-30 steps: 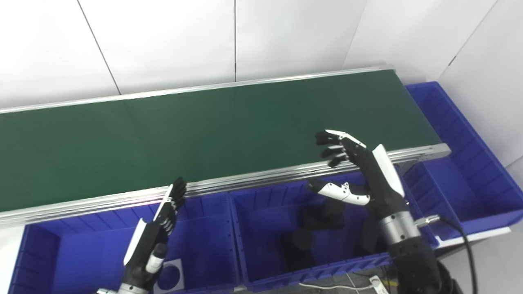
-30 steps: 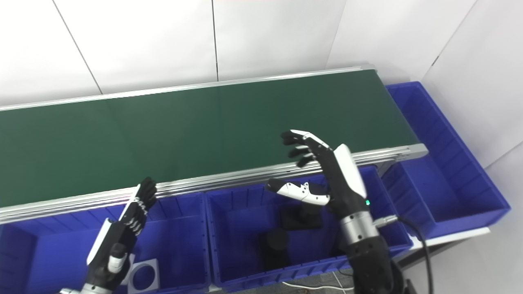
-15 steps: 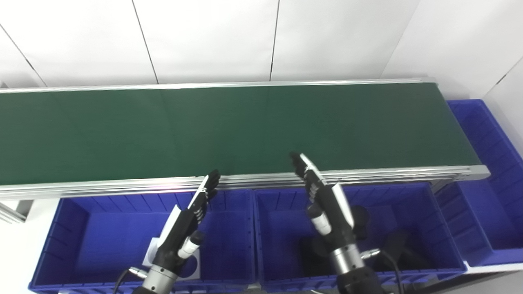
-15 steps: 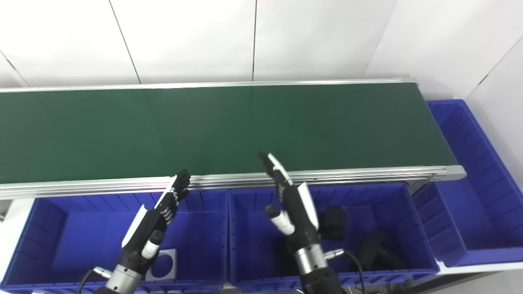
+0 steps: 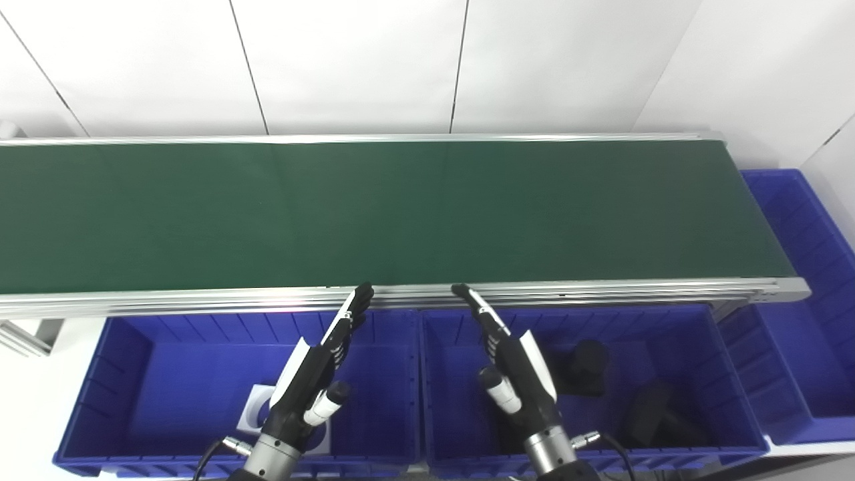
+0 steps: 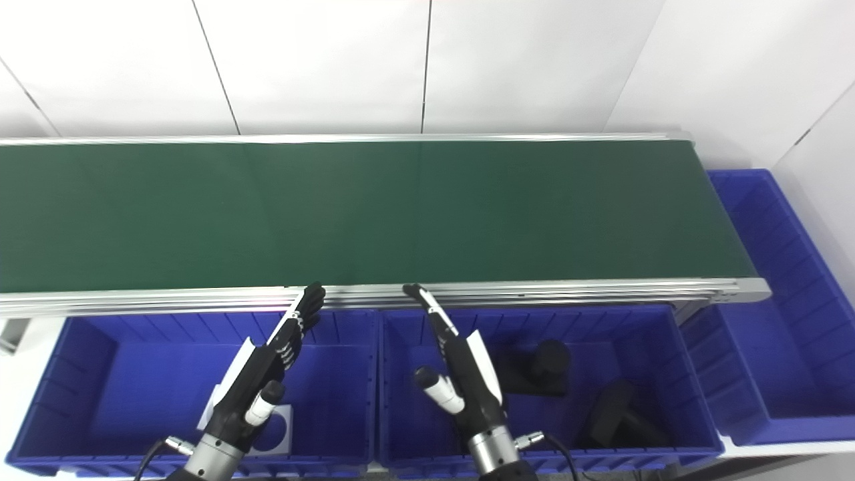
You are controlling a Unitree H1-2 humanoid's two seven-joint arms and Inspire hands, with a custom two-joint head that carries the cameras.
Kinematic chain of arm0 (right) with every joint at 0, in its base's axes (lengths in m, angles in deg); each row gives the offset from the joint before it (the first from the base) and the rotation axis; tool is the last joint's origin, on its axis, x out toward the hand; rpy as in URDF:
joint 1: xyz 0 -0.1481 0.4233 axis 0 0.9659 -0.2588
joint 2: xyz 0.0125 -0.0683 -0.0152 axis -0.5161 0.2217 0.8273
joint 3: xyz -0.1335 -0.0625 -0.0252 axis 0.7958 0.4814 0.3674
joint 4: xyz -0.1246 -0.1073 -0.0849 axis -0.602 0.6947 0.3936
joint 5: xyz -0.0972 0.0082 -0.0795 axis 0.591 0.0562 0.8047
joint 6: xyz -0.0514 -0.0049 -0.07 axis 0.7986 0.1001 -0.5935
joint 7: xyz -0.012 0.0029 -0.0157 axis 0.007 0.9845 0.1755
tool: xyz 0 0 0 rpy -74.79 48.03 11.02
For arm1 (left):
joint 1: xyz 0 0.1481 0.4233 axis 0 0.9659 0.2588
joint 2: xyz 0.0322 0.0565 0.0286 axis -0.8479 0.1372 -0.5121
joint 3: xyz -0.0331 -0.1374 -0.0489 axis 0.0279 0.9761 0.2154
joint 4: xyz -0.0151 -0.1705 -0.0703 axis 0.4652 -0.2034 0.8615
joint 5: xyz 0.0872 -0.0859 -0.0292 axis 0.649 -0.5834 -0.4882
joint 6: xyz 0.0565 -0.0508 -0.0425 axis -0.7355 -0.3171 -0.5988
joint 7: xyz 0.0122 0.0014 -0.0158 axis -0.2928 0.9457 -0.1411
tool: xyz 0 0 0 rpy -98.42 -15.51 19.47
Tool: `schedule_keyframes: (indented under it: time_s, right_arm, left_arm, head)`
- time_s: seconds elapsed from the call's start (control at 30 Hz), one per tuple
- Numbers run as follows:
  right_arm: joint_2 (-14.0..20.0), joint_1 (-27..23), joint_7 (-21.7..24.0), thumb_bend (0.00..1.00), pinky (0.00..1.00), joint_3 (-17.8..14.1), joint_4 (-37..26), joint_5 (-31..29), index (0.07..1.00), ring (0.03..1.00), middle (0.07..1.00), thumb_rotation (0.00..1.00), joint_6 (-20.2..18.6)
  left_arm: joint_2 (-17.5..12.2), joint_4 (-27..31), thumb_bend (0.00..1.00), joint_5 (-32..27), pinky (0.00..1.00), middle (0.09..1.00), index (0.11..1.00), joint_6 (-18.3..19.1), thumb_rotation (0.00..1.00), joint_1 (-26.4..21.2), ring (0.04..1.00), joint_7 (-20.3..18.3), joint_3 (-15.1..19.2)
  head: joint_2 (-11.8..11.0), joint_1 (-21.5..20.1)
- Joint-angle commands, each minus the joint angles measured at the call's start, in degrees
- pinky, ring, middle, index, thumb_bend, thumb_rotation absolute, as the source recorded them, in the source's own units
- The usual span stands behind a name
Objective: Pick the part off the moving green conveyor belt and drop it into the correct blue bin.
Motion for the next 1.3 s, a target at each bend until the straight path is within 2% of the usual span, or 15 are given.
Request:
schedule_keyframes:
  time_s: [0.0,0.3,0.5,0.6,0.7,0.83,1.27]
  right_arm:
    - [0.3,0.0,-0.3,1.0,1.0,0.0,-0.1,0.2,0.927,1.0,0.976,1.0,2.0]
    - [0.3,-0.5,-0.1,1.0,1.0,0.4,2.8,-1.5,0.928,1.0,0.967,1.0,4.8]
    - [-1.7,-0.7,-0.8,1.0,1.0,0.6,3.8,-2.4,0.933,0.998,0.964,1.0,4.9]
    - [-2.7,-0.6,-1.2,1.0,1.0,0.4,4.1,-2.9,0.928,1.0,0.961,1.0,4.8]
    - [-2.5,-0.7,-0.9,1.0,1.0,0.1,4.8,-3.4,0.933,1.0,0.968,1.0,5.1]
    - [-1.9,-0.9,-0.4,1.0,1.0,-0.1,5.4,-4.2,0.942,1.0,0.971,1.0,5.5]
    - [-1.5,-1.0,-0.1,0.99,1.0,0.2,6.7,-4.9,0.923,0.987,0.956,1.0,6.1]
  left_arm:
    - [-0.3,0.7,0.84,0.6,0.99,1.0,0.998,-1.7,1.0,-0.8,1.0,1.2,-0.4]
    - [-0.3,0.0,0.83,1.5,1.0,1.0,0.995,-1.7,1.0,-0.7,1.0,3.3,-1.7]
    - [-0.8,-0.5,0.84,0.1,1.0,1.0,0.992,-1.6,1.0,-0.6,1.0,3.3,-2.6]
    - [-0.7,-0.8,0.85,-0.1,1.0,1.0,0.99,-1.6,1.0,-0.5,1.0,3.3,-3.0]
    - [-0.8,-1.2,0.83,1.0,1.0,1.0,0.985,-1.6,1.0,-0.7,1.0,4.3,-3.6]
    - [-0.8,-1.6,0.84,1.7,1.0,1.0,0.979,-1.7,1.0,-0.9,1.0,5.5,-4.3]
    - [-1.3,-2.1,0.87,0.7,1.0,1.0,0.978,-1.7,1.0,-1.1,1.0,6.1,-4.9]
  head:
    - [-0.1,0.4]
    - [-0.8,1.3]
    - [-1.4,0.5]
    - [-1.7,1.5]
    - [-2.0,3.6]
    - [-2.1,4.5]
    - [-2.3,3.1]
